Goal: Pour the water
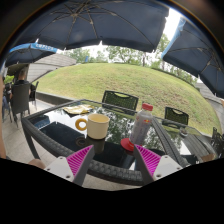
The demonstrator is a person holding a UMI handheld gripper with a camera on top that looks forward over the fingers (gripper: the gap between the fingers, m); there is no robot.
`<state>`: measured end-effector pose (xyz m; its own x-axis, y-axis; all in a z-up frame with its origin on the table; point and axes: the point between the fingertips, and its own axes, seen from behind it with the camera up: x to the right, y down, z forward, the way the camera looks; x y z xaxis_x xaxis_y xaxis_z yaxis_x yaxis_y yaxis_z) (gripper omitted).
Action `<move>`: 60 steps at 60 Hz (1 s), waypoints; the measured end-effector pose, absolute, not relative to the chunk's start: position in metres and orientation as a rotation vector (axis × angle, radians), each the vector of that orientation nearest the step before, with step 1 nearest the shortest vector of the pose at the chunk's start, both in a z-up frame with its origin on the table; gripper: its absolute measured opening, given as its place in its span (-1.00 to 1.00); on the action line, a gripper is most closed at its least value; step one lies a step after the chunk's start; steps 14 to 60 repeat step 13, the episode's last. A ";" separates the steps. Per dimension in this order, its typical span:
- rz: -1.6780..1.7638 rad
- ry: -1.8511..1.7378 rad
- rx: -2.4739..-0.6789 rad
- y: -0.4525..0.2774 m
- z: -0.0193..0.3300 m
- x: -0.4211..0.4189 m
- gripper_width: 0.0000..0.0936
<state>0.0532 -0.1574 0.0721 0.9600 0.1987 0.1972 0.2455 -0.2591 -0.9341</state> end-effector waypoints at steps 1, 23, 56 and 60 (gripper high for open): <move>-0.038 -0.335 -1.846 -0.160 0.070 0.050 0.80; -0.020 -0.324 -1.868 -0.164 0.054 0.047 0.80; -0.020 -0.324 -1.868 -0.164 0.054 0.047 0.80; -0.020 -0.324 -1.868 -0.164 0.054 0.047 0.80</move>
